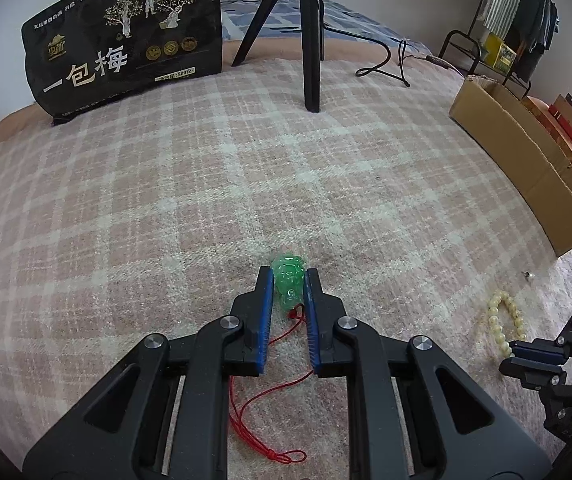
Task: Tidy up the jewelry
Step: 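Carry the jade pendant with the left tool over the box while right tool carries the bracelet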
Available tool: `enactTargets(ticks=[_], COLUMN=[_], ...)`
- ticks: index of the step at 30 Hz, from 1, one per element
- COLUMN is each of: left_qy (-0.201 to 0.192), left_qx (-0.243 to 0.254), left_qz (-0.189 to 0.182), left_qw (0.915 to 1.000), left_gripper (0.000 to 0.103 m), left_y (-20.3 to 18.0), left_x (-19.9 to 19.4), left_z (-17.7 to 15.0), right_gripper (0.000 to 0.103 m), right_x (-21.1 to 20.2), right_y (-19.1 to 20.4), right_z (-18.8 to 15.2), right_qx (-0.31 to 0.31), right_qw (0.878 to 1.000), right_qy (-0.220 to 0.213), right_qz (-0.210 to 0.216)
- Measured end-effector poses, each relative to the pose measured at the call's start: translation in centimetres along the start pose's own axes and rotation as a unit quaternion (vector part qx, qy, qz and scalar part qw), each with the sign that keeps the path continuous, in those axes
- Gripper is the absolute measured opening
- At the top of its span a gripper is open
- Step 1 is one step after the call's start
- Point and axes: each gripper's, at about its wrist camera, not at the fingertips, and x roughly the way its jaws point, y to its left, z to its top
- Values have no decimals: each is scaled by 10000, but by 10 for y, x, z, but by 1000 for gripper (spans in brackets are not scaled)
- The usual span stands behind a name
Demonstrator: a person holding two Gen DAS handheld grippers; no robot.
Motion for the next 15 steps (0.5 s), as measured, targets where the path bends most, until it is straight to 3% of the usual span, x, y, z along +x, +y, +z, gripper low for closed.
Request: enactTargets(ticks=[15], left_qy=[-325], left_qx=[-123], left_qz=[15], left_qw=[9994], left_gripper=[14], left_y=[12], left_x=[-36], left_z=[5], right_gripper=[5], right_x=[-38], right_y=[-15], right_z=[-2], right_qx=[232], right_qw=[9989], right_qy=[-371], right_qz=[154])
